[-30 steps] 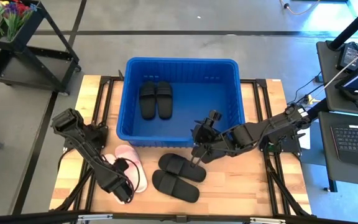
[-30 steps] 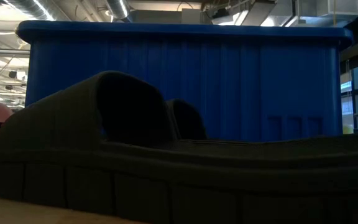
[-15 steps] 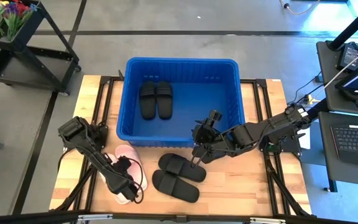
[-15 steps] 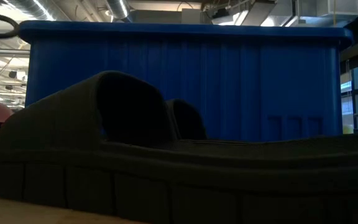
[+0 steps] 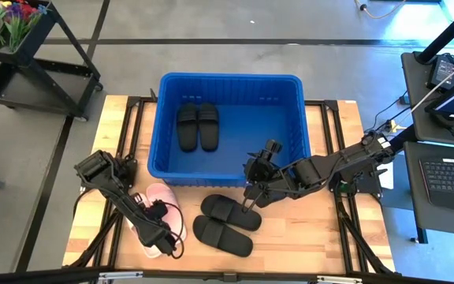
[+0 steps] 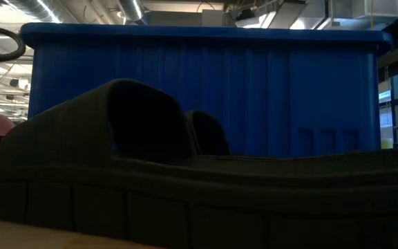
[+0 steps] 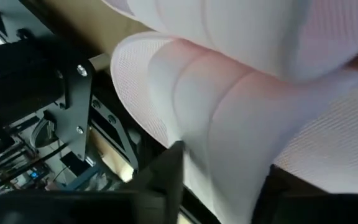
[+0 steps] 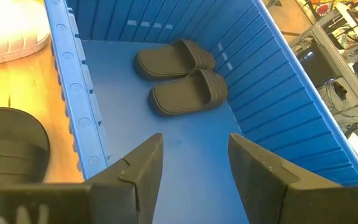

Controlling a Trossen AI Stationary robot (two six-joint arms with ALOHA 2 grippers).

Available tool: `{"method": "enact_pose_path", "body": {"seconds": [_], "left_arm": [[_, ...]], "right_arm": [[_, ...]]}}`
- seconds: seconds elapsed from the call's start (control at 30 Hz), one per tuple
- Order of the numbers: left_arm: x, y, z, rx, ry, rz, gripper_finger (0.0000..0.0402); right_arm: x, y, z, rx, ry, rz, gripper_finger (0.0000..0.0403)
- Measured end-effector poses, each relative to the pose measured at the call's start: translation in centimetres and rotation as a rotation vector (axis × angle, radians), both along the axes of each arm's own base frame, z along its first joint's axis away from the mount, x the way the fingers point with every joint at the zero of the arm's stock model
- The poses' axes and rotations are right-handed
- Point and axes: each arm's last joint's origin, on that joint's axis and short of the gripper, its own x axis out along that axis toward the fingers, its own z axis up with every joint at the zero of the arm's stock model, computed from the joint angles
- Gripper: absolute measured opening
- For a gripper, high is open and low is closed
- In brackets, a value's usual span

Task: Pick and place slides into bin
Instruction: Put the pink slide into the blue bin

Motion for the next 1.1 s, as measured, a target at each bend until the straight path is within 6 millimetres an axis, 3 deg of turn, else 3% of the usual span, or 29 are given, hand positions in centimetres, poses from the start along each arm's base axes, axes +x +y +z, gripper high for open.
{"method": "enact_pose_path", "body": {"seconds": [0.17, 0.37, 0.67, 0.87, 1.0, 1.1], "left_arm": [[-0.1, -0.1, 0.2, -0.078, 0.056, -0.019, 0.0015], [0.2, -0.7, 3.2, -0.195, 0.083, -0.057, 0.0009], [0.8, -0.2, 12.9, -0.546, -0.111, -0.049, 0.0005], [0.7, 1.1, 19.7, -0.842, -0.418, -0.161, 0.0008], [1.2, 3.2, 23.8, -0.874, -0.740, -0.295, 0.0008], [1.5, 5.7, 26.6, -0.759, -0.953, -0.366, 0.0008]], "right_arm": [[0.0, 0.0, 0.0, -0.002, 0.005, 0.000, 0.0181], [0.0, 0.0, 0.0, -0.003, 0.007, 0.001, 0.0181], [-0.1, 0.0, 0.0, -0.022, 0.026, 0.017, 0.0181], [-0.4, -0.2, -0.2, -0.038, 0.066, 0.017, 0.0181], [-0.4, -0.2, -0.2, -0.039, 0.067, 0.018, 0.0181], [-0.4, -0.2, -0.2, -0.039, 0.066, 0.016, 0.0181]]}}
